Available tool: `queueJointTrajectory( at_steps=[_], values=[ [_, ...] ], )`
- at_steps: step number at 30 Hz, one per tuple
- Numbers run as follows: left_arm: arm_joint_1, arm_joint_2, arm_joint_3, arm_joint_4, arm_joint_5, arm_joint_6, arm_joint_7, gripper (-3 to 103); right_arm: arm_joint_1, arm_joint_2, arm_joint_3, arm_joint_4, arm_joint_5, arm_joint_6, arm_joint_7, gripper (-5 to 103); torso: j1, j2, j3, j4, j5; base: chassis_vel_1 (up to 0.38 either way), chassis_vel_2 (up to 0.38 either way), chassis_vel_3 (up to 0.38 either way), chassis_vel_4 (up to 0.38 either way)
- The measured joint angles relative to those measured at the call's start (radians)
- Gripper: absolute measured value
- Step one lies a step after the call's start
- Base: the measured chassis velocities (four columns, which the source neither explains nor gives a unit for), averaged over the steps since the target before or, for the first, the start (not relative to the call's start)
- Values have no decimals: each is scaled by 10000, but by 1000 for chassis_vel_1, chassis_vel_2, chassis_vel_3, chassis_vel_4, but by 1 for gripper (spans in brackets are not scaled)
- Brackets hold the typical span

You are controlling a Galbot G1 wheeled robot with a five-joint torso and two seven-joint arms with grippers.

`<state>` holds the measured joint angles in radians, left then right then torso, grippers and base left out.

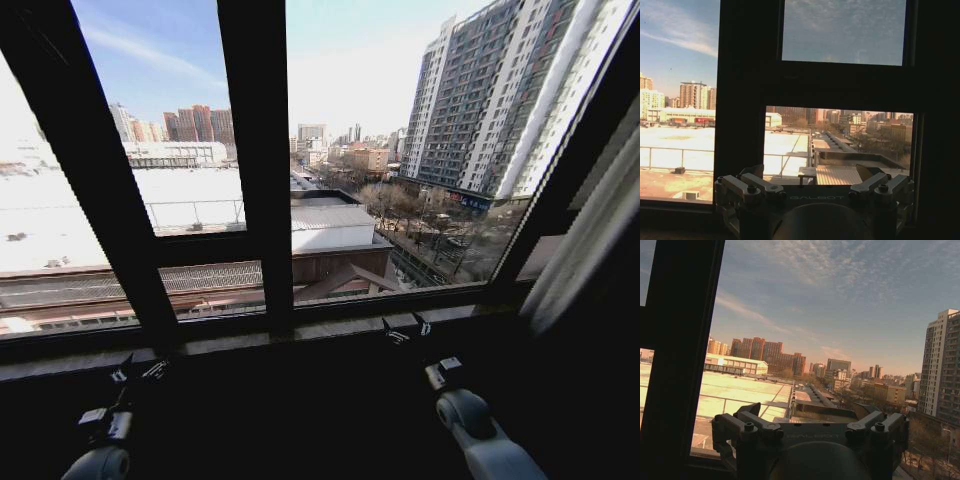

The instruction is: Open the curtains by pulling them apart, changing their state from closed to fully open.

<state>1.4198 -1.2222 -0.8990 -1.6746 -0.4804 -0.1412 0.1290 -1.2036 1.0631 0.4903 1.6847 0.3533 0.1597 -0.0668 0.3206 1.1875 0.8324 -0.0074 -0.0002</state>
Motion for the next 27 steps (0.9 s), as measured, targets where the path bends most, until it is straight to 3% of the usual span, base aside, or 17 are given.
queueJointTrajectory(
  at_steps=[17, 27],
  values=[
    [0, 0, 0, 0, 0, 0, 0, 100, 0, 0, 0, 0, 0, 0, 0, 100, 1, -1, 0, 0, 4, -14, -20, 16, 18],
    [0, 0, 0, -1, 0, 0, 0, 100, 0, 0, 0, 0, 0, 0, 0, 100, 2, -2, 1, -1, 5, 15, -195, -18, 197]
  ],
)
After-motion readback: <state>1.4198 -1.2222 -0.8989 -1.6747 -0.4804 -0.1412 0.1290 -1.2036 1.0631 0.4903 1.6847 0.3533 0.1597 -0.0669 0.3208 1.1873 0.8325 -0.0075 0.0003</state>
